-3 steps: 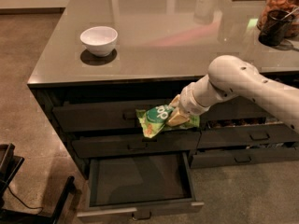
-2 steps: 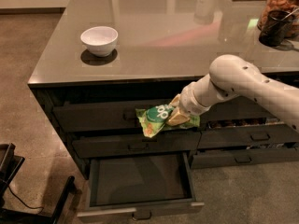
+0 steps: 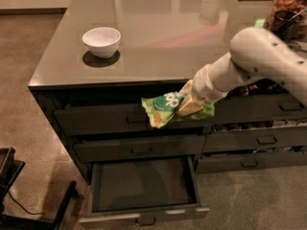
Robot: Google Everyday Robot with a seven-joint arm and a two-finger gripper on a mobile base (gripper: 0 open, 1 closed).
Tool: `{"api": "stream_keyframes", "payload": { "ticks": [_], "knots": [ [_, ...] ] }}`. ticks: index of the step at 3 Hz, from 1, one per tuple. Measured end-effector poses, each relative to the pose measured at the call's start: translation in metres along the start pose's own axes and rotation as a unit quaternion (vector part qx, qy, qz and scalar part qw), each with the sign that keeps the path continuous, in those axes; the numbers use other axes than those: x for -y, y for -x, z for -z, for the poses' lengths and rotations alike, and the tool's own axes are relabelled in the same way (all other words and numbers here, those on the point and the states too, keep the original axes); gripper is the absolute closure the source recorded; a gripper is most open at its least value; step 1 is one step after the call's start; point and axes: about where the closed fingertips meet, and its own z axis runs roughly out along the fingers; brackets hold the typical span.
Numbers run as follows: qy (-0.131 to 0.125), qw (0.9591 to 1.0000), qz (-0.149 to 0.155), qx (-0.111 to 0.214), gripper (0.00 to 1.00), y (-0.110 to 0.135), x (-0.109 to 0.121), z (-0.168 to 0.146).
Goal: Pick green rice chip bag from bottom drawer and place on counter
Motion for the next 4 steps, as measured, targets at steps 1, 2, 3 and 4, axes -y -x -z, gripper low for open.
{"api": "stream_keyframes", "payload": {
  "ticks": [1,2,3,4],
  "knots": [
    [-0.015,0.9996,0.016,-0.018,1.0,0.026,0.018,0.043],
    [-0.055,0.9963,0.058,-0.031,1.0,0.068,0.051,0.095],
    [-0.067,0.9955,0.063,-0.023,1.0,0.078,0.06,0.105],
    [-0.067,0.9953,0.066,-0.023,1.0,0.079,0.06,0.104]
  ]
}}
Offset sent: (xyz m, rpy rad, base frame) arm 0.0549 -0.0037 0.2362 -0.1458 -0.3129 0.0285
